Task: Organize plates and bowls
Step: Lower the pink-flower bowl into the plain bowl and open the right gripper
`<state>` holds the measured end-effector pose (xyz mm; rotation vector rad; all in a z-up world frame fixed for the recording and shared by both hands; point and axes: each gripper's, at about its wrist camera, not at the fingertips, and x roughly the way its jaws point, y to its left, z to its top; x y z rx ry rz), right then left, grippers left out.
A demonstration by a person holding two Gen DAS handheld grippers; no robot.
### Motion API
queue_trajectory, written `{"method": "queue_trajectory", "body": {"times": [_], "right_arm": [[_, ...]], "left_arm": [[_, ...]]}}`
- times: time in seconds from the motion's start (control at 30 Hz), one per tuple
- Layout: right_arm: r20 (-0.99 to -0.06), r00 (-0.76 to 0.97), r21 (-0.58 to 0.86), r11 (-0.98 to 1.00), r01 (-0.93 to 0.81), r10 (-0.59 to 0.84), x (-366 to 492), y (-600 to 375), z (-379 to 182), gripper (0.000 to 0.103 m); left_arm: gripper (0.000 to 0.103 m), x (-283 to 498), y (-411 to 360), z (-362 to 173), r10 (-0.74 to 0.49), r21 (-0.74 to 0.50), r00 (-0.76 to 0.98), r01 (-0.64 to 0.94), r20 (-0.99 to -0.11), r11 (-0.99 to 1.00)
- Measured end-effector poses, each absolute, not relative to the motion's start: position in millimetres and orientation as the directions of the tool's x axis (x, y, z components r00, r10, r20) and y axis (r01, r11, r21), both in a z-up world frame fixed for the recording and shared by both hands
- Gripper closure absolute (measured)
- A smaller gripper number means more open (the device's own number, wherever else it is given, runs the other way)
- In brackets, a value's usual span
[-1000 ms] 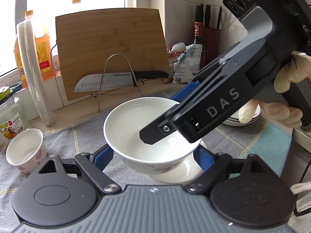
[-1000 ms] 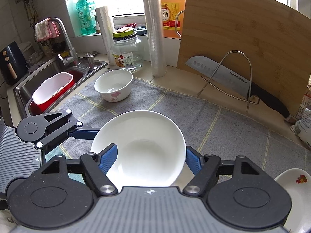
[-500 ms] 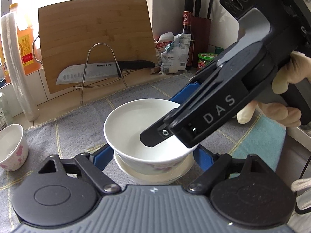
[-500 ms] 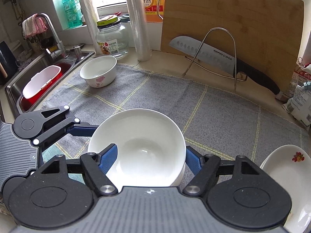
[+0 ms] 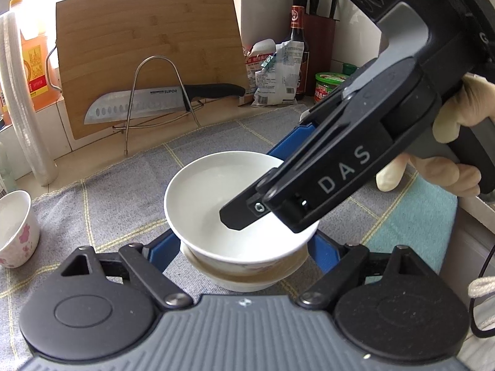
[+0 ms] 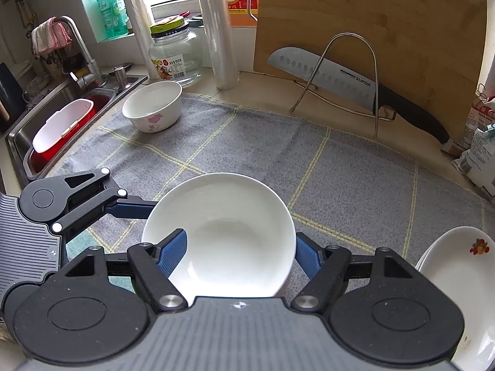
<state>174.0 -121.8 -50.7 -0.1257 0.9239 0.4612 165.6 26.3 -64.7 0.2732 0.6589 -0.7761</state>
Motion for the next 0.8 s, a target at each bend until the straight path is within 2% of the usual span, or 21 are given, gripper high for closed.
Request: {"method": "queue_trajectory", "body": {"times": [0.4,0.5,0.8], "right_arm": [[-0.798,0.511,0.087,0.900,-0.427,0.319,178,-123,-54,0.023],[-0.782,0.508,0.124,0.888,-0.443,0.362,177,-124,-50,0.023],[-0.781,0.515,0.098,0.884,-0.457,0.353,175,-119,-49,0.019]], "left_arm": [[0.013,163,22,-70,-0.550,0.019,0.524,0.735,-0.651,0.678],[0.011,164,22,-70,-0.552,0.016,0.525,0.733,-0.648,0.680],[0.006,157,31,-57,-0.580,0.049,0.557,0.745,-0.594,0.666]]}}
